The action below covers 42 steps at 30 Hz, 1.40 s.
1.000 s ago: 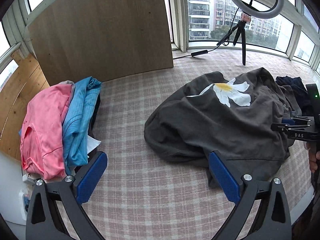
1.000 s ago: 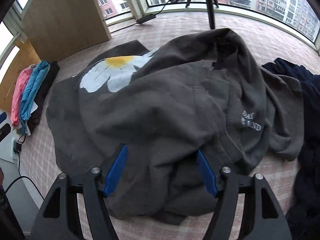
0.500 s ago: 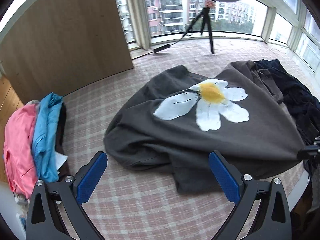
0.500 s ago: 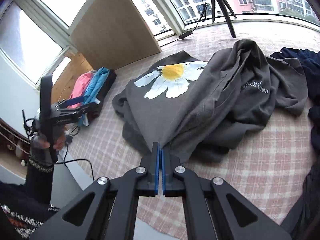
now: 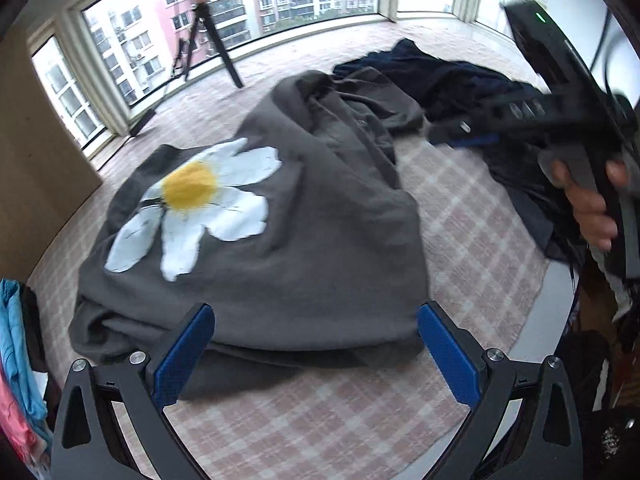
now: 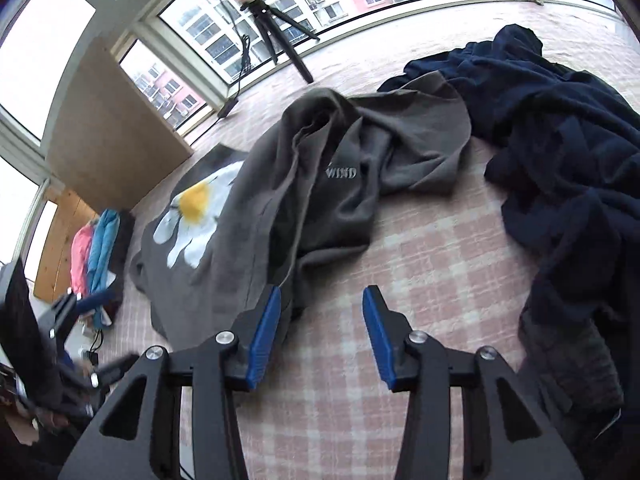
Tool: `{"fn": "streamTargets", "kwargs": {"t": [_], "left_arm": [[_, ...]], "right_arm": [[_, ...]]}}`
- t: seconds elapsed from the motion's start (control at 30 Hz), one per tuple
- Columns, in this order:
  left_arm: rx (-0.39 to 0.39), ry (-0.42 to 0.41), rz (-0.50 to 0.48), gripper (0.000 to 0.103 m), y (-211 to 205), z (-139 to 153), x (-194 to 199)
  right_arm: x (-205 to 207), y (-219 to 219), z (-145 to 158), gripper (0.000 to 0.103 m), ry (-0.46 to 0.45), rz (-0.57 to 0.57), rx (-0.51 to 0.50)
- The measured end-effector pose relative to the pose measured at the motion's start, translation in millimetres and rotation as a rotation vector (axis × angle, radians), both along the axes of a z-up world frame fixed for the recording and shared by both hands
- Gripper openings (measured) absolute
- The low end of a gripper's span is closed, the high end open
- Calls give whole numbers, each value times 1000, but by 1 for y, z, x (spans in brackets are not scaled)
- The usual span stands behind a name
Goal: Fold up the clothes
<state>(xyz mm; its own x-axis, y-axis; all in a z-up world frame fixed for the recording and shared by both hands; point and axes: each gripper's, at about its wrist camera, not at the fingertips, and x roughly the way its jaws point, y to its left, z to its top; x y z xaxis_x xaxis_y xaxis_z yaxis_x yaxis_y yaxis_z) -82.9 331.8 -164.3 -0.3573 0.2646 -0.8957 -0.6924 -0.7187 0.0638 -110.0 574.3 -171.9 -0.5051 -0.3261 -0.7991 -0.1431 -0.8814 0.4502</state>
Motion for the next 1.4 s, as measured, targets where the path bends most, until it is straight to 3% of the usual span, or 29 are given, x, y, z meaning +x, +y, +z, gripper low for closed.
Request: {"fn": "streamTargets", "kwargs": {"t": [0.13, 0.17, 0.2, 0.23, 0.27, 0.3, 0.37, 0.5, 0.53, 0.67, 0.7, 0.73, 0.8, 1.03, 1.23, 1.3, 1.4], "left_arm": [[-125, 64, -38, 101, 42, -35, 10], [-159, 79, -32, 90, 47, -42, 9], [-164, 58, -15, 61, 45, -45, 4], [-170, 37, 2, 43, 42, -48, -1], [-162, 13, 22, 16, 37, -50, -6], [-103, -24, 52, 11, 26, -44, -12], [-1, -60, 110, 11, 3, -30, -21], [44, -13, 240, 11, -42, 0, -32], [59, -5, 266, 11, -52, 6, -34], [106, 1, 349, 10, -82, 19, -43], [121, -2, 364, 5, -89, 21, -45], [132, -2, 380, 2, -95, 25, -45], [165, -3, 396, 1, -103, 29, -42], [276, -7, 296, 1, -102, 55, -4], [389, 56, 64, 1, -48, 98, 41], [378, 72, 36, 7, -30, 93, 39], [289, -10, 24, 16, -20, 68, 31]], "right_arm": [[-31, 10, 0, 42, 0, -10, 5], [-41, 11, 0, 42, 2, -4, 15], [-51, 12, 1, 42, 4, 2, 26], [-60, 14, 1, 43, 6, 9, 37], [-70, 15, 1, 43, 8, 15, 48], [-80, 16, 2, 43, 10, 22, 59], [-101, 18, 0, 44, 0, 31, 64], [-139, 9, -8, 45, -25, 67, -17], [-150, 4, -12, 50, -42, 87, -36], [-183, -24, -27, 49, -65, 154, -28], [-188, -31, -28, 25, -54, 176, -21], [-191, -37, -28, 8, -58, 187, -16], [-188, -44, -17, 8, -3, 190, -43], [-180, -103, 87, 8, 246, 320, -10], [-162, -219, 165, 8, 374, 658, -107], [-155, -271, 167, 8, 331, 829, -147], [-152, -327, 147, 14, 246, 918, 81]]}}
